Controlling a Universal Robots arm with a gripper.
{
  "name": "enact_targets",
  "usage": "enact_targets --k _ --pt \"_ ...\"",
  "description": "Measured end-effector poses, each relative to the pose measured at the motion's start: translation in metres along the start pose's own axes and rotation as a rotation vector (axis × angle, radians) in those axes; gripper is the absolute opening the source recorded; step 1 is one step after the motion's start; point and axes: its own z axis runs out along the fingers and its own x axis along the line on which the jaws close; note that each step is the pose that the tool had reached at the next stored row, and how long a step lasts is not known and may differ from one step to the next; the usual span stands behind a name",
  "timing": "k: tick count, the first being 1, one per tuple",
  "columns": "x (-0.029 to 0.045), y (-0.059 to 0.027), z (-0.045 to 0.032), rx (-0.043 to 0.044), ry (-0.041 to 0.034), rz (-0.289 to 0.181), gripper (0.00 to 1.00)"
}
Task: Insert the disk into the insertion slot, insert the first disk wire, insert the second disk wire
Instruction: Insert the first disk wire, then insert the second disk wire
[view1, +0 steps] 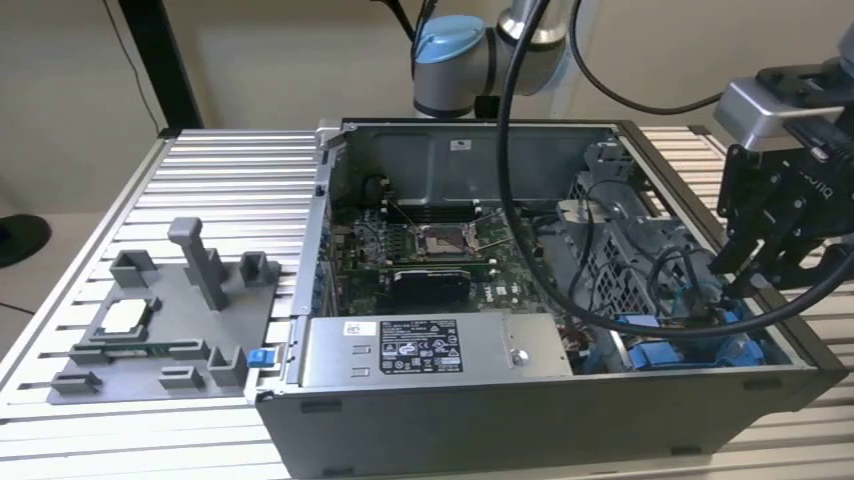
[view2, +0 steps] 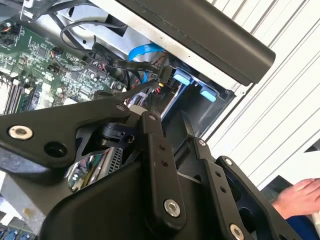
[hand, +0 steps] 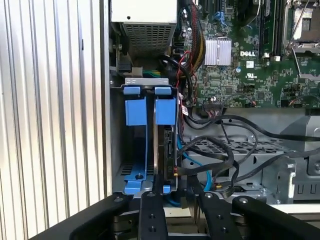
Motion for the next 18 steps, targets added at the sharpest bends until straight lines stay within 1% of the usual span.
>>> enact_targets --k 8,18 --pt "-0.0001 -0.0012 -0.0001 -0.0001 0.0006 0.0 1.0" --pt "-0.0003 -0.0128 0.0003 -0.0004 0.0005 0.0 1.0"
